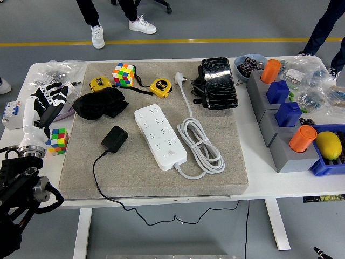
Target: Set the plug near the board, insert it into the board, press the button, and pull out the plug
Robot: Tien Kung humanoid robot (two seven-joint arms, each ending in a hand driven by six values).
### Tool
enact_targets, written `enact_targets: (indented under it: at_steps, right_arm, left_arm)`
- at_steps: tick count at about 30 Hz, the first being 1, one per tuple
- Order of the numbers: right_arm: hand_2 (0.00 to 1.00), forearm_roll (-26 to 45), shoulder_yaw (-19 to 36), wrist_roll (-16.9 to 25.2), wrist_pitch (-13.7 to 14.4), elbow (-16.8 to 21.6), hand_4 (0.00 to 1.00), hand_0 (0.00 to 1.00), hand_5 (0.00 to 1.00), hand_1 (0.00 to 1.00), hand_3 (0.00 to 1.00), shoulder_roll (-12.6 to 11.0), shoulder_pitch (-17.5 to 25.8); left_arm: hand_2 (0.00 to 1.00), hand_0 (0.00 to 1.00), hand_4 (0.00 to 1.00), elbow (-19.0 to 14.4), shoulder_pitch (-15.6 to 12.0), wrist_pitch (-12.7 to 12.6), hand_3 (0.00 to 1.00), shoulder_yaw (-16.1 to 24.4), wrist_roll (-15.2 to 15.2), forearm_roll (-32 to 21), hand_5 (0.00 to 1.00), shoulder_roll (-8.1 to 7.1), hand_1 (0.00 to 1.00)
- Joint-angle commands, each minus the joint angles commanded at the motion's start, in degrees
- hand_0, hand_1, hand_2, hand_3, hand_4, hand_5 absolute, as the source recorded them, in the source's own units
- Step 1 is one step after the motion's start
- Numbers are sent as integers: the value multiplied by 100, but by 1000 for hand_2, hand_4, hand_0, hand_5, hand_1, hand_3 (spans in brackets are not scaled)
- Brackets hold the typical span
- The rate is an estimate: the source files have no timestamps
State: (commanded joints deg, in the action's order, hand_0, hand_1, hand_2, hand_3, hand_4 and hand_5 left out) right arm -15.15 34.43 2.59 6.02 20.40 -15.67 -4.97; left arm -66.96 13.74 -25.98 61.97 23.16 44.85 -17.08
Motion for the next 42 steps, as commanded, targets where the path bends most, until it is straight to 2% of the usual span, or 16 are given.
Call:
enact_targets:
  at_steps: [8, 26, 42]
  right_arm:
    - [606, -46, 81, -7, -1, -13, 919, 570, 481, 640, 538, 25, 35]
    - [609, -80, 131, -32, -13, -30, 922, 570, 483, 642, 541, 59, 97]
    - [610, -57, 224, -51, -17, -63, 922, 570, 486, 642, 540, 123, 173]
  left_arm:
    - [599, 580, 818, -66, -145, 27, 604, 22, -69, 46, 392, -29, 626]
    - [603, 579, 817, -214, -281, 60, 605, -20, -193, 126, 394, -90, 624]
    - [607, 579, 816, -295, -279, 88, 608, -34, -353, 189, 399, -107, 622]
